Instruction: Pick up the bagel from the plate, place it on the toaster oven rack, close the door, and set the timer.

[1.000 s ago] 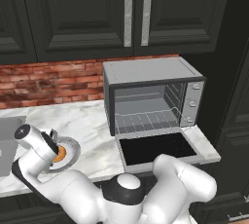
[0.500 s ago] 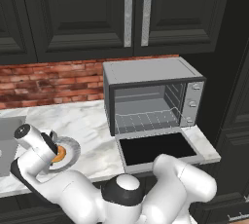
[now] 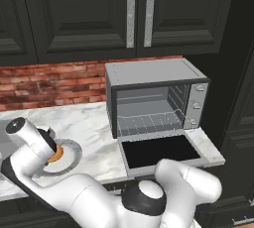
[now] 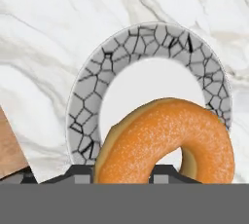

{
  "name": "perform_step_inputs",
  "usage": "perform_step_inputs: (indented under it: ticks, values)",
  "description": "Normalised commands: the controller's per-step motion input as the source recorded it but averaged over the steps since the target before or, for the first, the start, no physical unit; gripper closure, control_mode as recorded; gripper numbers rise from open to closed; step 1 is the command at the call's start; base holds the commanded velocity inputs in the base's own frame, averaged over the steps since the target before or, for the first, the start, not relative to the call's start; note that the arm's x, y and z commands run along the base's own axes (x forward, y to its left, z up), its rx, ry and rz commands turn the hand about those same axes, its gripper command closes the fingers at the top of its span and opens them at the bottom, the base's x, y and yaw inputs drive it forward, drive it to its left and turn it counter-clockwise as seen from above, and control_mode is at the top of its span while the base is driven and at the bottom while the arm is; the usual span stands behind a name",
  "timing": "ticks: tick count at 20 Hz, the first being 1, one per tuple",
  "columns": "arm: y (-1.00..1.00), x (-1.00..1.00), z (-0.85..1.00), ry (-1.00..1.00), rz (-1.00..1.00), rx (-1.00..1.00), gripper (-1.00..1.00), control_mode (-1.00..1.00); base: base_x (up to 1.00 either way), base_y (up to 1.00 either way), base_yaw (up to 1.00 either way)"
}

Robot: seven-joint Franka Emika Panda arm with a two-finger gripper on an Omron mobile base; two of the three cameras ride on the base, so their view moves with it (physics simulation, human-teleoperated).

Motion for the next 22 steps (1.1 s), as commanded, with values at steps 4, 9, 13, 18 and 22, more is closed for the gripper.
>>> perform_step_inputs:
  ticks: [4, 9, 13, 18, 22]
  values:
    - [-0.47, -0.37, 1.0, -0.06, -0.22, 0.1, 1.0, -1.0, 0.0, 0.0, 0.0]
    - [-0.79, -0.22, 0.82, -0.16, -0.41, 0.0, 1.0, -1.0, 0.0, 0.0, 0.0]
    - [-0.65, -0.16, 0.73, -0.14, -0.37, 0.0, 1.0, -1.0, 0.0, 0.0, 0.0]
    - [-0.64, -0.01, 0.43, -0.02, -0.28, 0.0, 1.0, -1.0, 0.0, 0.0, 0.0]
    - [-0.82, 0.0, 0.15, 0.02, -0.22, 0.03, 1.0, -1.0, 0.0, 0.0, 0.0]
